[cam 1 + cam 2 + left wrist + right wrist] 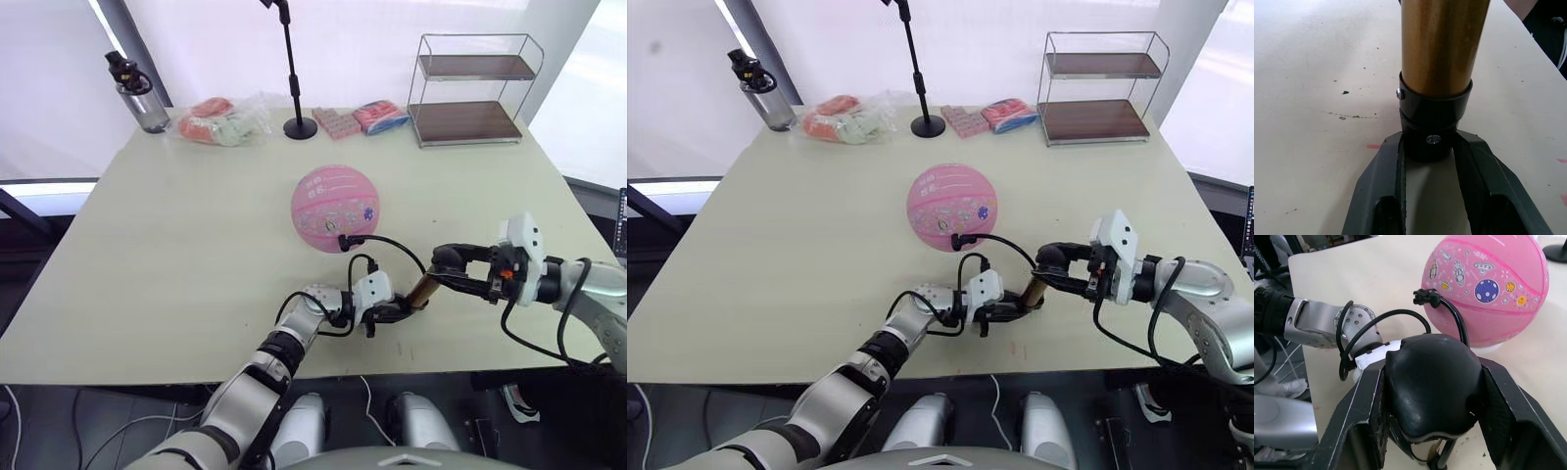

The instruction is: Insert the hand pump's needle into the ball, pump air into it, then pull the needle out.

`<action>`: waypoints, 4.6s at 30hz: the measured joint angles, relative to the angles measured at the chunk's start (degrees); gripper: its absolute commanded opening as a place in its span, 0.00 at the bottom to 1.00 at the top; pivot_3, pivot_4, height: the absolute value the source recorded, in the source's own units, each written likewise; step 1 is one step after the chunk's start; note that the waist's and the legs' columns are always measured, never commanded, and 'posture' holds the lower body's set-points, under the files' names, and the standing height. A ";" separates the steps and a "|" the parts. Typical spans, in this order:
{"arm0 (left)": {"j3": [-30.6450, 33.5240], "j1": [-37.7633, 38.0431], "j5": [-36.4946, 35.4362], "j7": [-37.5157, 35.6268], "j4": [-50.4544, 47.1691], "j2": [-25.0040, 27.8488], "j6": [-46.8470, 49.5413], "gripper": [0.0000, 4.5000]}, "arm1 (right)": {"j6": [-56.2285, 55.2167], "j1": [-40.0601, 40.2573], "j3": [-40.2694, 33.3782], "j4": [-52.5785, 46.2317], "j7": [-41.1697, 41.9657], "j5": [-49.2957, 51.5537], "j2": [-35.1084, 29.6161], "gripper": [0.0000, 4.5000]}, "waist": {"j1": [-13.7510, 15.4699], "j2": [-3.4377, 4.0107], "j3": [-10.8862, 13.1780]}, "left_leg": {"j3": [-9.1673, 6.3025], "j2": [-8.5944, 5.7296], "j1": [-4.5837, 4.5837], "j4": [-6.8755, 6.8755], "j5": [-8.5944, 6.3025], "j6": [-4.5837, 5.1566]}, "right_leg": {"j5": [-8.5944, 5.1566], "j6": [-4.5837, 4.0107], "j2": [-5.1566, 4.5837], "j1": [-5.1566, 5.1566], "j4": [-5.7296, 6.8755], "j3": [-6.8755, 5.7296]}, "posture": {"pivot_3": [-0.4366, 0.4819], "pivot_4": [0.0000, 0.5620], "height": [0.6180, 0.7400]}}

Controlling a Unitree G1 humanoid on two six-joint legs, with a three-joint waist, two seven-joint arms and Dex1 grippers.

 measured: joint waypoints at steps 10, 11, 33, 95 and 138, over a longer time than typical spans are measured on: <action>0.11 -0.27 -0.14 -0.31 -0.06 -0.25 -0.04 0.24 | 14.53 -13.46 -8.13 0.04 1.62 14.43 -7.97 0.42 | 0.22 0.21 0.43 | -0.02 -0.04 -0.06 0.02 0.00 0.00 | 0.00 0.00 -0.03 -0.03 -0.01 -0.01 | 0.48 0.27 0.93; 0.14 -0.28 -0.14 -0.33 -0.06 -0.25 -0.04 0.24 | 16.10 -15.37 -9.27 0.23 1.50 16.23 -8.68 0.42 | 0.21 0.25 0.45 | -0.01 -0.04 -0.07 0.03 0.00 0.00 | 0.00 0.00 -0.04 -0.03 -0.01 -0.01 | 0.48 0.27 0.93; 0.03 -0.46 0.01 -0.01 0.49 -0.05 -0.44 0.24 | 13.43 -12.22 -7.90 -2.94 0.15 14.22 -7.65 0.42 | 0.02 0.11 0.30 | 0.07 -0.03 -0.05 0.07 0.00 0.01 | 0.02 0.02 -0.03 -0.08 0.03 0.04 | 0.48 0.27 0.93; 0.30 -0.48 -0.27 -0.15 1.15 -0.05 -0.57 0.24 | 9.19 -9.02 -7.66 -2.63 -1.75 9.05 -0.82 0.42 | -0.11 0.16 0.10 | 0.05 0.01 0.03 0.09 0.00 0.00 | 0.01 0.02 0.01 0.01 0.06 0.03 | 0.48 0.27 0.93; 0.37 -0.58 -0.10 -0.35 1.15 -0.23 -1.20 0.24 | 16.80 -18.48 -13.03 -0.39 2.02 17.14 -8.95 0.42 | 0.03 0.25 0.37 | -0.01 -0.04 -0.05 0.07 0.00 0.00 | 0.00 0.00 -0.03 -0.01 0.05 0.00 | 0.48 0.27 0.93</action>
